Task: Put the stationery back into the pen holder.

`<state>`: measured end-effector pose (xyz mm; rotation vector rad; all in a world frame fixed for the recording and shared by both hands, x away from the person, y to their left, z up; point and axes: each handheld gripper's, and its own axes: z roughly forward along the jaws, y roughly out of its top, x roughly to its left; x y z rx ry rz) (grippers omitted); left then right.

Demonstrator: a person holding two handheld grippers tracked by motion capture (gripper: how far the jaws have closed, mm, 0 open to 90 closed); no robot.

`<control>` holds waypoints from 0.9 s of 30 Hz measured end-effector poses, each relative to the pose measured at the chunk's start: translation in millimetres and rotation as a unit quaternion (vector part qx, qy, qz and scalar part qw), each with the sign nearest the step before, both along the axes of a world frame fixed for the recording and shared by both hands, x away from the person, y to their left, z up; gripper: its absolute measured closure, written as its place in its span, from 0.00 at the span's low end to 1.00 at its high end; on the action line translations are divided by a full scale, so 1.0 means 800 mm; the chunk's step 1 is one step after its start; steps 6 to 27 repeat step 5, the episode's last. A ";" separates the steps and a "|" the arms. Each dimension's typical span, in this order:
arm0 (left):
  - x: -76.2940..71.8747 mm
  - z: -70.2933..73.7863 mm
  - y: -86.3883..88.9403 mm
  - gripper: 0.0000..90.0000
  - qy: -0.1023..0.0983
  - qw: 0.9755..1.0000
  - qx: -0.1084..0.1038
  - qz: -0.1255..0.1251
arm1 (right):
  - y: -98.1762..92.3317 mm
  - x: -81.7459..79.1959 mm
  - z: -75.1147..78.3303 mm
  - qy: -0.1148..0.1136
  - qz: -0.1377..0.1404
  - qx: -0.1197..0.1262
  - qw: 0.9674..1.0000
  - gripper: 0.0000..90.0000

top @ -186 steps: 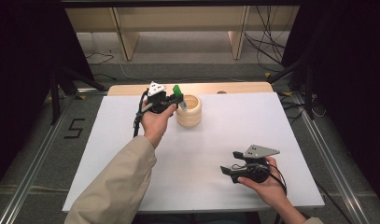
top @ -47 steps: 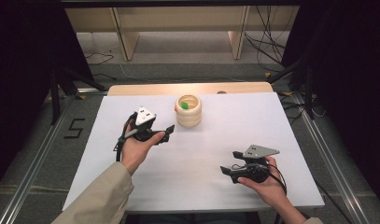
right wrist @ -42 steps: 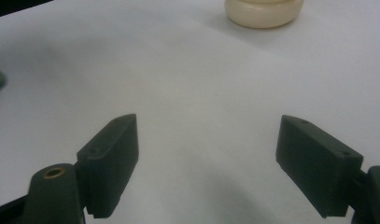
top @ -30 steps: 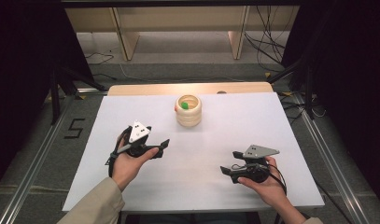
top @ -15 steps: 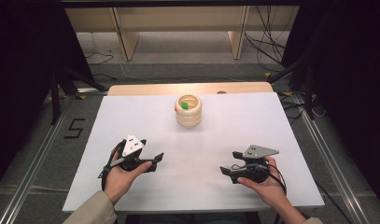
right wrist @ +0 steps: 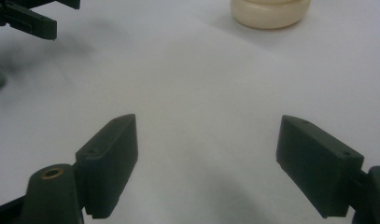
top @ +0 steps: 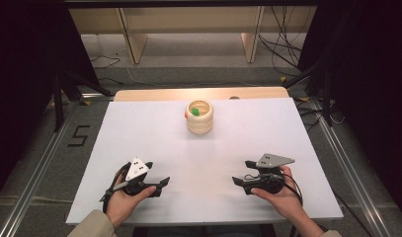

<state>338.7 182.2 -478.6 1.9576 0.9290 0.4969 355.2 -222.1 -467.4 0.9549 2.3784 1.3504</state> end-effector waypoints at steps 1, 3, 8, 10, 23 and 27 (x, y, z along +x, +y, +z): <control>0.000 0.000 0.000 0.20 0.000 1.000 0.000 0.000 | 0.000 0.000 0.000 -0.001 0.001 0.000 1.000 0.24; 0.000 -0.001 -0.004 0.20 0.002 1.000 0.004 -0.009 | 0.000 0.000 0.000 0.001 0.001 0.001 1.000 0.23; 0.000 -0.001 -0.007 0.20 0.003 1.000 0.000 -0.011 | -0.001 0.001 0.000 0.001 0.002 -0.001 1.000 0.23; 0.000 -0.001 -0.007 0.20 0.003 1.000 0.000 -0.011 | -0.001 0.001 0.000 0.001 0.002 -0.001 1.000 0.23; 0.000 -0.001 -0.007 0.20 0.003 1.000 0.000 -0.011 | -0.001 0.001 0.000 0.001 0.002 -0.001 1.000 0.23; 0.000 -0.001 -0.007 0.20 0.003 1.000 0.000 -0.011 | -0.001 0.001 0.000 0.001 0.002 -0.001 1.000 0.23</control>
